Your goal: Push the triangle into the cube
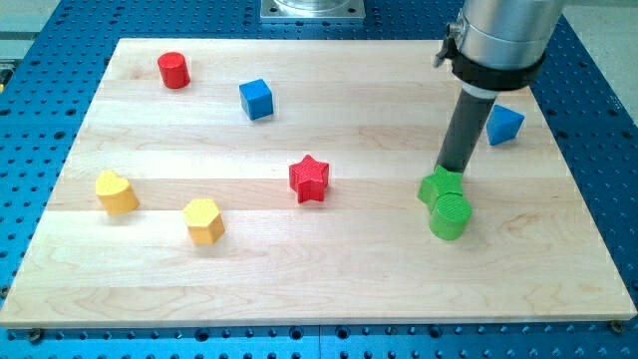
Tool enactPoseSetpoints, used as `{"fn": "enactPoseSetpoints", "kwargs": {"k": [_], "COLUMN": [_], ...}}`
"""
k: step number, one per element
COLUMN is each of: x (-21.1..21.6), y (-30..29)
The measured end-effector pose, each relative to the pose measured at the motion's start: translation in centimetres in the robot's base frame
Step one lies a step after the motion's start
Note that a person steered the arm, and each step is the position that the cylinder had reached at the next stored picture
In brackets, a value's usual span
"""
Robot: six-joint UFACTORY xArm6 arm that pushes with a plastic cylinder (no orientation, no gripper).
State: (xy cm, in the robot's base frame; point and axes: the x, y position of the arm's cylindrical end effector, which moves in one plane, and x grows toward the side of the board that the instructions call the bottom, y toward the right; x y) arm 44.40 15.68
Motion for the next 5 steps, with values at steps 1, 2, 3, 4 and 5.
{"fn": "enactPoseSetpoints", "kwargs": {"k": [1,2,3,4,5], "x": [0.0,-3.1,-6.0,-5.8,-5.6], "y": [5.1,11.5,11.4,6.2,-1.3]}}
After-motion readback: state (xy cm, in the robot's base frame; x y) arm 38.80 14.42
